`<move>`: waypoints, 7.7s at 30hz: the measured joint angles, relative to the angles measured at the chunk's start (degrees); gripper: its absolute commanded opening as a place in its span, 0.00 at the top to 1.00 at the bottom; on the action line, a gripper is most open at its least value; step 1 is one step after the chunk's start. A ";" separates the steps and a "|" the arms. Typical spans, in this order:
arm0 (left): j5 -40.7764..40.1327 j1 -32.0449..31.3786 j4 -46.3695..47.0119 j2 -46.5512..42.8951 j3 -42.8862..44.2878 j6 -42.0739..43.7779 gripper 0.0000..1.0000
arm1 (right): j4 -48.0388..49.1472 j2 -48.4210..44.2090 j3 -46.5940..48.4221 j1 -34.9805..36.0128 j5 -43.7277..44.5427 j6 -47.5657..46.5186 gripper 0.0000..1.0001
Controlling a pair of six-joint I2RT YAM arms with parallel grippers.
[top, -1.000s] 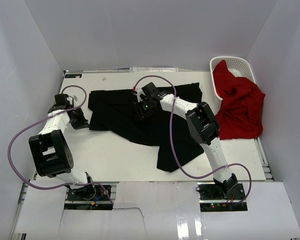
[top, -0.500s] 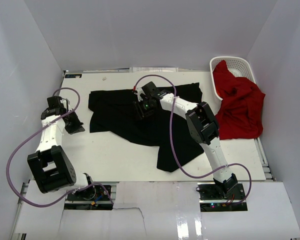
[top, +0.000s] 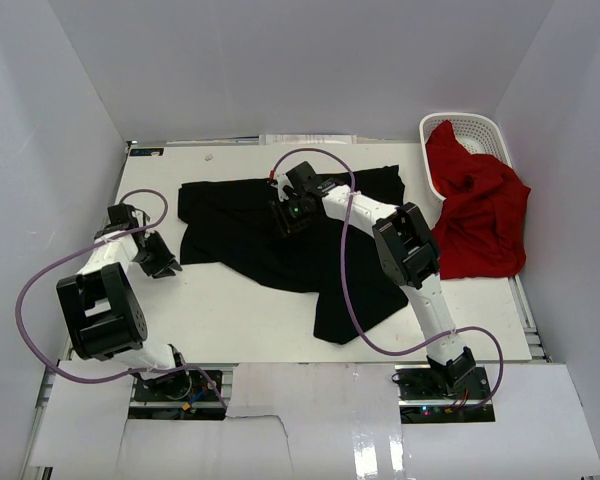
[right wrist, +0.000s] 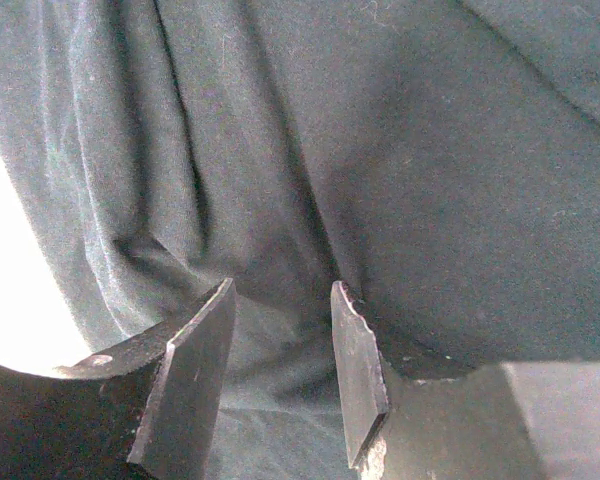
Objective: Fold and stack the t-shirts
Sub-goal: Fold the flattened tshirt in 1/3 of the way
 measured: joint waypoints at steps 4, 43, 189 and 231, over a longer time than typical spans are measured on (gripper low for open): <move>-2.99 0.00 2.60 3.02 0.04 -0.11 0.64 | -0.09 0.00 0.00 -0.15 -0.11 0.00 0.50; -6.58 -9.09 12.98 16.59 9.79 2.91 1.00 | -0.76 -0.11 -0.09 -1.33 -0.57 -0.35 0.50; -6.69 7.32 -5.86 -12.61 0.79 -16.74 0.64 | -7.48 -0.50 18.14 -9.35 -9.49 0.55 0.13; 14.82 -6.43 28.94 43.93 49.53 -10.14 0.52 | -4.63 8.07 17.00 -19.78 2.73 6.95 0.92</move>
